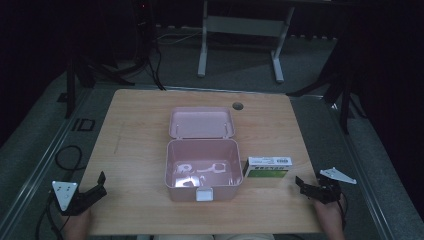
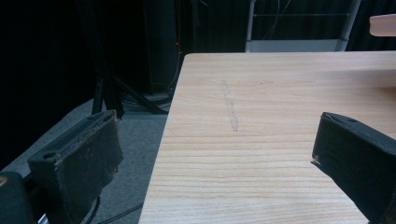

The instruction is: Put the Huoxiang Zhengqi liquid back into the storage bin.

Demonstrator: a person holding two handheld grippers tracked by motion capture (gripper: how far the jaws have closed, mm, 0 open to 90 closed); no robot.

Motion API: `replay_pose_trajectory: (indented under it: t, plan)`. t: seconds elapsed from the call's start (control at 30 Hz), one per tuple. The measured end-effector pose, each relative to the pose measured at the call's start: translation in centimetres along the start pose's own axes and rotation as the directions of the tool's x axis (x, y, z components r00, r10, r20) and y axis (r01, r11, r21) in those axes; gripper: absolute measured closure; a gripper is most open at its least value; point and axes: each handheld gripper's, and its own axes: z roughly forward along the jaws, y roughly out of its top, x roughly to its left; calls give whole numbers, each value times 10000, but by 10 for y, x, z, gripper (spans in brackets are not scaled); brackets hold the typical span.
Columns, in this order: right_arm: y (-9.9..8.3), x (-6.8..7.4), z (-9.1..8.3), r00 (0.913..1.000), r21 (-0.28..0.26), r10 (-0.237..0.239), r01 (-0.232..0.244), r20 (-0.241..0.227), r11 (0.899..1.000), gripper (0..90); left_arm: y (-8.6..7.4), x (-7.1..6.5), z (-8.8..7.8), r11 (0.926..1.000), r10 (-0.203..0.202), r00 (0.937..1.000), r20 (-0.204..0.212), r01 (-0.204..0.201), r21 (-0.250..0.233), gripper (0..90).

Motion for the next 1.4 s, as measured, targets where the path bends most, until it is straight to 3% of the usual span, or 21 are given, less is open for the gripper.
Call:
replay_pose_trajectory:
  t: [0.13,0.3,0.4,0.6,0.67,0.73,0.77,0.8,0.83,0.87,0.93,1.0,1.03,1.07,1.1,1.13,1.17,1.2,1.33,1.37,1.4]
  plan:
    - [2,-4,1,9995,204,264,-261,-174,9995,101,0,0,0,10000,21,10000,-11,-21,16,16]
    - [3,-3,0,9995,448,116,-102,-311,9989,102,0,0,0,10000,-11,10000,-5,11,28,16]
    - [5,-4,-1,9986,669,-353,379,-399,9970,133,0,0,0,10000,-5,10000,-3,5,39,16]
    - [8,-9,-5,9923,1043,-542,659,-1109,9924,143,0,0,0,10000,-13,10000,-3,13,56,16]
    - [12,-10,-9,9784,1715,-1194,1485,-1690,9739,152,0,1,1,10000,-22,10000,3,22,55,16]
    - [13,-10,-9,9730,1879,-1331,1687,-1883,9676,152,0,1,1,10000,-22,10000,0,22,74,16]
    - [16,-9,-12,9608,2244,-1820,2283,-2090,9474,151,0,1,1,10000,-22,10000,6,22,72,16]
    - [16,-9,-12,9608,2244,-1820,2283,-2090,9474,151,0,1,1,10000,-16,10000,11,16,75,16]
    - [18,-9,-13,9478,2563,-2038,2662,-2454,9292,152,0,1,1,10000,-11,10000,8,11,83,16]
    - [18,-9,-13,9478,2563,-2038,2662,-2454,9292,152,0,1,1,10000,-11,10000,8,11,83,16]
    - [20,-7,-15,9340,2907,-2274,3065,-2755,9064,152,0,1,1,10000,6,10000,6,-6,95,16]
    - [20,-4,-16,9071,3299,-2720,3765,-3213,8657,152,0,0,1,9999,24,10000,7,-24,101,16]
    - [20,-4,-16,9071,3299,-2720,3765,-3213,8657,152,0,0,1,9999,31,10000,1,-31,108,16]
    - [21,-1,-16,8830,3521,-2951,4243,-3649,8343,151,0,0,1,9999,24,10000,5,-24,116,16]
    - [21,-1,-16,8830,3521,-2951,4243,-3649,8343,151,0,0,1,9999,26,10000,5,-26,114,16]
    - [22,2,-16,8612,3662,-3223,4681,-3931,8042,152,0,0,1,9999,30,10000,-1,-30,121,16]
    - [22,2,-16,8612,3662,-3223,4681,-3931,8042,152,1,0,1,9999,32,10000,-1,-32,129,16]
    - [22,3,-16,8517,3731,-3282,4840,-4085,7915,152,1,0,1,9999,30,10000,8,-31,122,16]
    - [25,8,-17,8118,3895,-3722,5535,-4500,7362,171,1,0,1,9999,15,10000,8,-15,122,16]
    - [26,8,-18,7993,3910,-3736,5685,-4707,7238,217,1,1,1,9999,17,10000,16,-18,129,16]
    - [28,10,-18,7830,3942,-3868,5923,-4871,7027,218,1,1,1,9999,12,10000,18,-12,119,16]
